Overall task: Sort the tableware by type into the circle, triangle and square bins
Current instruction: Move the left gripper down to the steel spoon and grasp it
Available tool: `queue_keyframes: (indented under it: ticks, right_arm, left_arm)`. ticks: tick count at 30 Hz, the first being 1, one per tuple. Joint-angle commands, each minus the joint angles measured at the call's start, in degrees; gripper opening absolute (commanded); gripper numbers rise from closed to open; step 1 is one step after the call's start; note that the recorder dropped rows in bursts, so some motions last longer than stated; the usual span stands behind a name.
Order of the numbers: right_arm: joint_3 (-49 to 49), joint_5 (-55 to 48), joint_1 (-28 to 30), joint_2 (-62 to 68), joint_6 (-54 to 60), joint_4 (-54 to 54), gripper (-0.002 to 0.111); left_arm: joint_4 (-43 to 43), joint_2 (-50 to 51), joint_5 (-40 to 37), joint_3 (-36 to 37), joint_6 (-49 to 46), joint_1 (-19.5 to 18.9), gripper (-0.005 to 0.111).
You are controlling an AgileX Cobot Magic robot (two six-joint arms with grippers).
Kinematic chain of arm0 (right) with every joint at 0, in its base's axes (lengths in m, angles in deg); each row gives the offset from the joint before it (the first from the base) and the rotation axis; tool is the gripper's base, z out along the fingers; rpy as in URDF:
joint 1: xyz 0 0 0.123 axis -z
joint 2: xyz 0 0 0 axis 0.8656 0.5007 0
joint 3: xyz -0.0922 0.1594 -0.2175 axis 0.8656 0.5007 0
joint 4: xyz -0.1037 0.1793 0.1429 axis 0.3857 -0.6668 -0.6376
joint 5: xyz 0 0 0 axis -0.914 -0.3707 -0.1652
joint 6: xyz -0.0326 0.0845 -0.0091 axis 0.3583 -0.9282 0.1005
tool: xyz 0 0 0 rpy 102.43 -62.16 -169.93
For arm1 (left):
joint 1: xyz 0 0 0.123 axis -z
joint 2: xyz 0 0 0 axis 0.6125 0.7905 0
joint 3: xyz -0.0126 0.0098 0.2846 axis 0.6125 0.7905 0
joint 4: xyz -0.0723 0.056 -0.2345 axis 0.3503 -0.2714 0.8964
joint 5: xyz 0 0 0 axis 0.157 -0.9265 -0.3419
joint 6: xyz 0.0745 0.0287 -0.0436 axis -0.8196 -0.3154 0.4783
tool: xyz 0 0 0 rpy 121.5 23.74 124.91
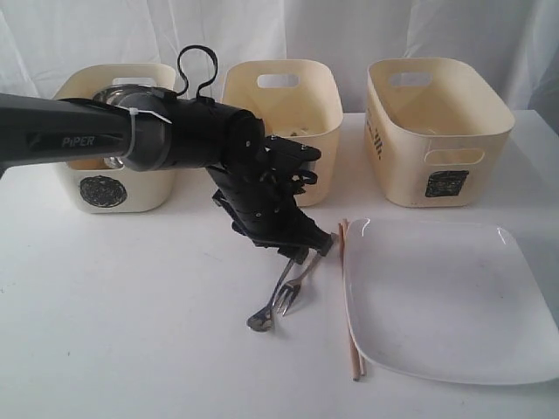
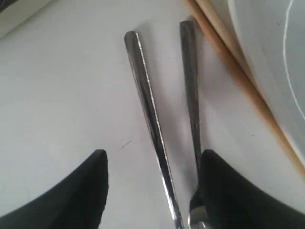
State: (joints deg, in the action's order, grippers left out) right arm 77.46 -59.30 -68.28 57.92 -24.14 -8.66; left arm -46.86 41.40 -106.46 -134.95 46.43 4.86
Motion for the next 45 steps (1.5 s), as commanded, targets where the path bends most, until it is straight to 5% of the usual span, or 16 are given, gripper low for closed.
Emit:
queue_keyframes:
  ticks: [1, 31, 45]
  right_arm:
    - [0.4, 0.6, 0.4, -0.4, 0.2, 0.2, 0.0]
    - [0.4, 0.5, 0.4, -0.4, 0.2, 0.2, 0.0]
    - [0.4, 0.5, 0.4, -0.4, 0.2, 0.2, 0.0]
  left_arm:
    - [0.6, 1.1, -1.4, -0.4, 0.0, -0.1, 0.061]
    - [1.5, 4.3, -3.1, -2.8, -1.0, -1.0, 0.06]
    - [1.5, 4.3, -6.8, -2.8, -4.0, -1.0, 0.0]
